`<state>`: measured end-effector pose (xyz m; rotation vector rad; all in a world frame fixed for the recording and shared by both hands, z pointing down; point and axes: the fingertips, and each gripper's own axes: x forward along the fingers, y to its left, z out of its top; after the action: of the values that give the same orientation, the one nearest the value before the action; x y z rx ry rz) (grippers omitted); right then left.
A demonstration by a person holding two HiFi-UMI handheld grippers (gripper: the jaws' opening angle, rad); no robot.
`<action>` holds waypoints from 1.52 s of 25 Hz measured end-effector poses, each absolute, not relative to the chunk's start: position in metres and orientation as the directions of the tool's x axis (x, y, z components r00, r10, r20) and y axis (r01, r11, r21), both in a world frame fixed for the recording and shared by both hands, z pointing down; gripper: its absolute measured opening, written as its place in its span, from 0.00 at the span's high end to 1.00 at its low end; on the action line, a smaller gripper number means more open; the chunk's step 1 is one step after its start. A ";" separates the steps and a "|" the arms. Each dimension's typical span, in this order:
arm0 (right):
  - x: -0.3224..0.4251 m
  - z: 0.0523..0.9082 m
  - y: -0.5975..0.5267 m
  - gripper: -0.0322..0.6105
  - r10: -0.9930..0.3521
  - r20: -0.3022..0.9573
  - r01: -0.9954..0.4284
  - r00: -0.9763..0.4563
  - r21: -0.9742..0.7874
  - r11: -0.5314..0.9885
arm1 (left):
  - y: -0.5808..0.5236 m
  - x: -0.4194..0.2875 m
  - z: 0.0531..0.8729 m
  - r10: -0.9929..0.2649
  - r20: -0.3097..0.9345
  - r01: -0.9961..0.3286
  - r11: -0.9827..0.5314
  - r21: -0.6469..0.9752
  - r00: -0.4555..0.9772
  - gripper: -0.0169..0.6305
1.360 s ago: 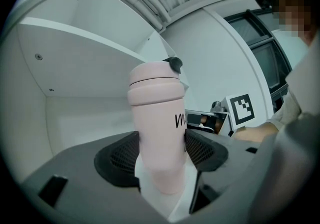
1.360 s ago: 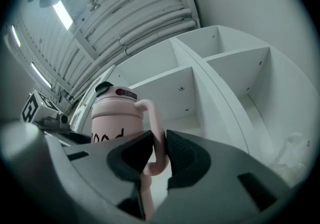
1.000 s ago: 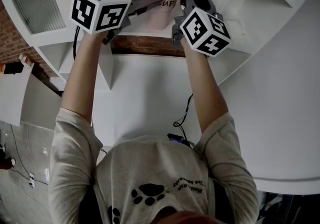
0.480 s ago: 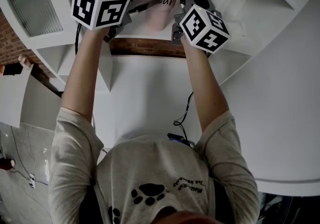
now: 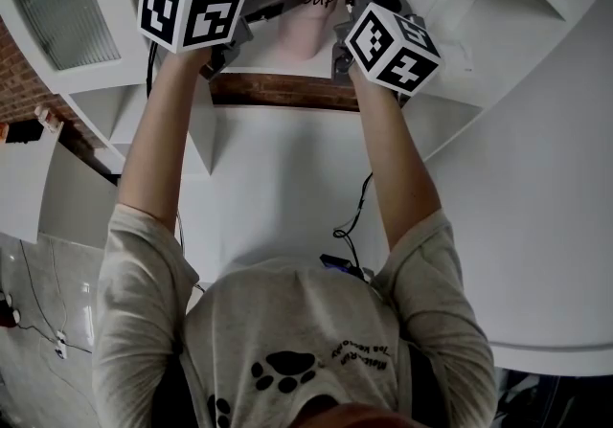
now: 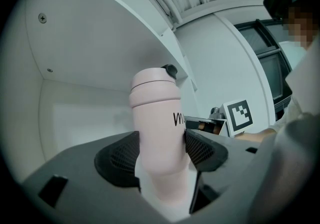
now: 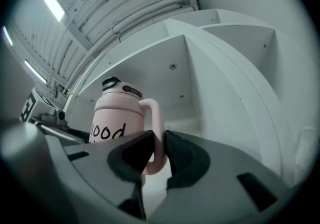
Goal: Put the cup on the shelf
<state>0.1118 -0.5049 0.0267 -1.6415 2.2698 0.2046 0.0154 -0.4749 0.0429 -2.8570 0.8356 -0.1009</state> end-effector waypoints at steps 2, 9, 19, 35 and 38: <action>0.111 0.026 -0.505 0.82 -0.896 -0.339 -0.943 -0.286 -0.069 0.327 | -0.475 0.015 0.042 -0.540 0.011 -0.531 -0.831 -0.169 0.842 0.51; 0.109 0.023 -0.500 0.81 -0.890 -0.347 -0.942 -0.295 -0.053 0.332 | -0.474 0.015 0.042 -0.553 0.007 -0.542 -0.820 -0.182 0.833 0.51; 0.105 0.018 -0.469 0.77 -0.873 -0.387 -0.953 -0.296 0.053 0.299 | -0.470 0.006 0.028 -0.567 -0.080 -0.572 -0.805 -0.156 0.820 0.62; 0.098 0.023 -0.414 0.92 -0.840 -0.441 -0.948 -0.316 0.111 0.298 | -0.426 -0.005 0.041 -0.669 -0.186 -0.693 -0.704 -0.155 0.720 0.96; 0.092 0.029 -0.399 0.93 -0.834 -0.441 -0.942 -0.332 0.118 0.313 | -0.409 -0.006 0.045 -0.691 -0.190 -0.716 -0.670 -0.194 0.698 0.96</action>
<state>0.0925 -0.3989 0.0292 -1.6018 2.2854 0.5166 -0.0058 -0.4090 0.0449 -2.6546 1.1214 0.1459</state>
